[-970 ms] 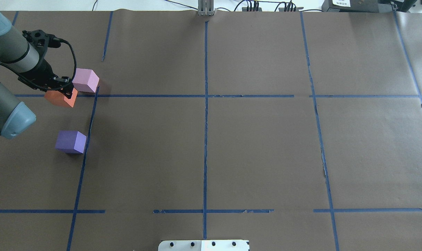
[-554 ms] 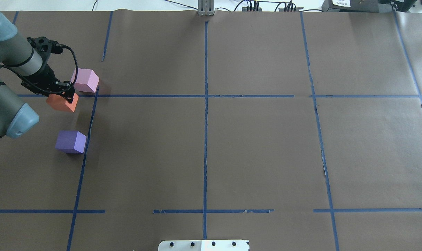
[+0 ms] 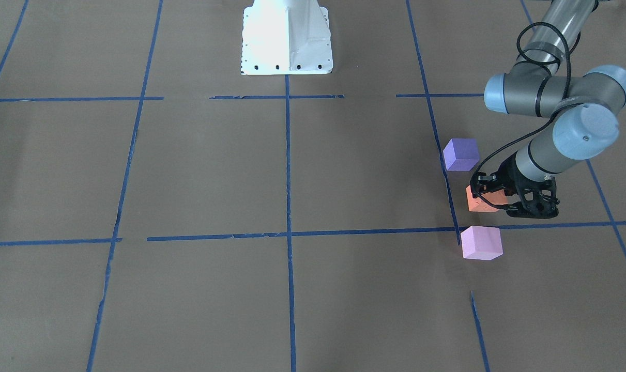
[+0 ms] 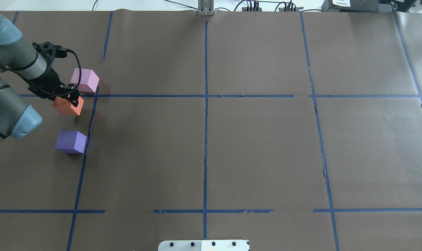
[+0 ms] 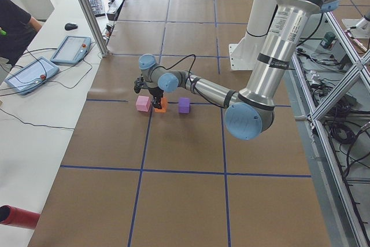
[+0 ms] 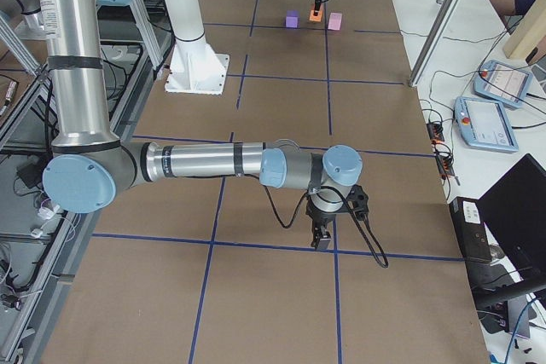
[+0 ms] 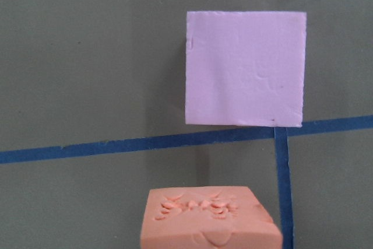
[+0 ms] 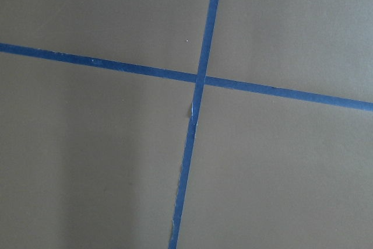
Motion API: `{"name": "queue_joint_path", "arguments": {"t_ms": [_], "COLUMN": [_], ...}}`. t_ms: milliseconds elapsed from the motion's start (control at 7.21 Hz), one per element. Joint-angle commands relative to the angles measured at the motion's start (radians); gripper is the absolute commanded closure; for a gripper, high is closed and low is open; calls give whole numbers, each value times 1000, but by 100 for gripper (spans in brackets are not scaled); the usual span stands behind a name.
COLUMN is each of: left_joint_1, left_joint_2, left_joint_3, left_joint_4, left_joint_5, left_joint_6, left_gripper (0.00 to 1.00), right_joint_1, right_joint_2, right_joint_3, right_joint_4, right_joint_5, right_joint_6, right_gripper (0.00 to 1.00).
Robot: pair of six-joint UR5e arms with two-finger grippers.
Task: Arrange blocks in a line
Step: 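Lower the orange cube between the pink and purple cubes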
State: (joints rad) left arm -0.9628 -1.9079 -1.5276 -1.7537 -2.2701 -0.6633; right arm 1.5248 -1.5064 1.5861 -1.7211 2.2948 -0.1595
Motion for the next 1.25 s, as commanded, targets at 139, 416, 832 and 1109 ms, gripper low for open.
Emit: {"name": "queue_joint_path", "arguments": {"t_ms": [139, 416, 832, 1109], "left_joint_1": [29, 30, 33, 33], "left_joint_2": [0, 0, 0, -2], "left_joint_3": [20, 21, 35, 35], "left_joint_4": [-24, -24, -38, -43], "left_joint_5": [-26, -29, -51, -51], "left_joint_6": [-15, -15, -15, -15], "left_gripper": [91, 89, 75, 72], "right_joint_1": [0, 0, 0, 0], "right_joint_2": [0, 0, 0, 0], "right_joint_3": [0, 0, 0, 0], "right_joint_4": [0, 0, 0, 0], "right_joint_5": [0, 0, 0, 0], "right_joint_6": [0, 0, 0, 0], "right_gripper": [0, 0, 0, 0]}}
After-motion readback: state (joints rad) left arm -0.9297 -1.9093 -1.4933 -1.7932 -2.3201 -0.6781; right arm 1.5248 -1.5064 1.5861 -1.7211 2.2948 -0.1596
